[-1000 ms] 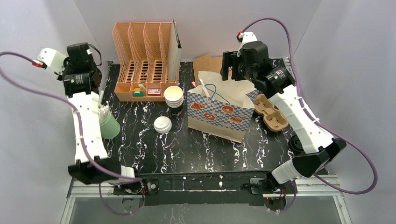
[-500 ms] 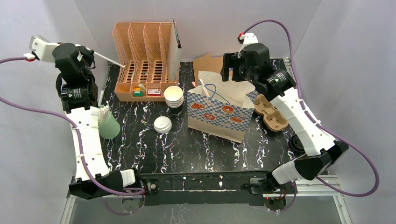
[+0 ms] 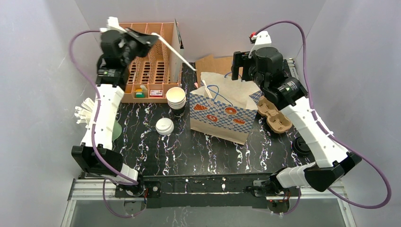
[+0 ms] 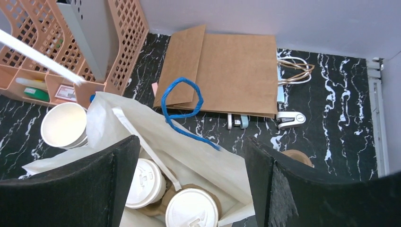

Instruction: Pack the takeout coffee

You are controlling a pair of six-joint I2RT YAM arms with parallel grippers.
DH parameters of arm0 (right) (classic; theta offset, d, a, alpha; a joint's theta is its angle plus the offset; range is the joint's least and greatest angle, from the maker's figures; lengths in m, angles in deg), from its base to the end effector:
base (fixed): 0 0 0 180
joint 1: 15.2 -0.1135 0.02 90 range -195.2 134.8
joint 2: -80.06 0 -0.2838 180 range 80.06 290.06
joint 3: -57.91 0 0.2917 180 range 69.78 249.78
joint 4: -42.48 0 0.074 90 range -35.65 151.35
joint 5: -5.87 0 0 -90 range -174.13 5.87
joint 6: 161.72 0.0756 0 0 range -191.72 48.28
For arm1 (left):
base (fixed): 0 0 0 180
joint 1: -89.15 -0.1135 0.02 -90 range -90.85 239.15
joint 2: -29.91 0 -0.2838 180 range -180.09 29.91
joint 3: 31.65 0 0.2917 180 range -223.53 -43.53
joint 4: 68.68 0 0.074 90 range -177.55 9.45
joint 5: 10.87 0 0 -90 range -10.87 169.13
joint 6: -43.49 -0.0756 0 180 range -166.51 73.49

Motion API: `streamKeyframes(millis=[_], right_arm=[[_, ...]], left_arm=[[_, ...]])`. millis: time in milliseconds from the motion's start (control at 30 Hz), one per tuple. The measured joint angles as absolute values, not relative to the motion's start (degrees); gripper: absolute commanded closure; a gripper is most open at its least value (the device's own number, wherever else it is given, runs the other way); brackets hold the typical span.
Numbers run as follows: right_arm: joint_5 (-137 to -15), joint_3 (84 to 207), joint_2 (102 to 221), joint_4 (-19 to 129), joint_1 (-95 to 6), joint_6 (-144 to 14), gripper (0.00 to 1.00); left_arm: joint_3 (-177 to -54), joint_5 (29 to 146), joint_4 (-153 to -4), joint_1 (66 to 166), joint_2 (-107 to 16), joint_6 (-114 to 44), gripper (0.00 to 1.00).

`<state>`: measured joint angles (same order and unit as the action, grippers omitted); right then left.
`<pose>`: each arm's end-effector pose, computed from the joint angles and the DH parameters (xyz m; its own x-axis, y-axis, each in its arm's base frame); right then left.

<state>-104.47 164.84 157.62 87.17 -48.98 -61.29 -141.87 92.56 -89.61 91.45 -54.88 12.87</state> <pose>0.3079 0.1743 0.4954 -0.2599 0.0304 -0.9652 -0.1989 0.9764 0.0843 0.4037 -0.0338 0.5330 -0.1928 -0.8300 -0.5235 0.2052 0.4876 -0.8486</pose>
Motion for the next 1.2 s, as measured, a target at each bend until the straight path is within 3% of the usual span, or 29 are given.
streamKeyframes(millis=[133,467,967,1033,1133,1200], right_arm=[[-105.6,161.81,155.54,84.77,-48.98,-62.75,0.11],[-107.92,158.07,153.01,82.01,-48.98,-64.32,0.11],[-112.53,158.07,150.47,79.48,-48.98,-66.12,0.1],[-112.99,158.07,149.92,79.63,-48.98,-65.88,0.1],[-113.91,158.05,148.59,80.61,-48.98,-64.45,0.07],[-114.02,158.03,147.59,81.84,-48.98,-63.23,0.05]], left_arm=[[-141.17,95.95,-86.01,100.02,-54.97,14.14,1.0],[-138.88,98.09,-75.36,107.36,-54.64,16.36,1.0],[-129.5,92.34,-75.56,123.12,-54.29,9.39,0.99],[-129.5,90.79,-75.65,125.4,-54.31,7.25,0.83],[-129.52,89.15,-76.39,128.19,-54.66,4.12,0.35],[-129.85,88.48,-78.18,129.77,-55.3,1.31,0.18]])
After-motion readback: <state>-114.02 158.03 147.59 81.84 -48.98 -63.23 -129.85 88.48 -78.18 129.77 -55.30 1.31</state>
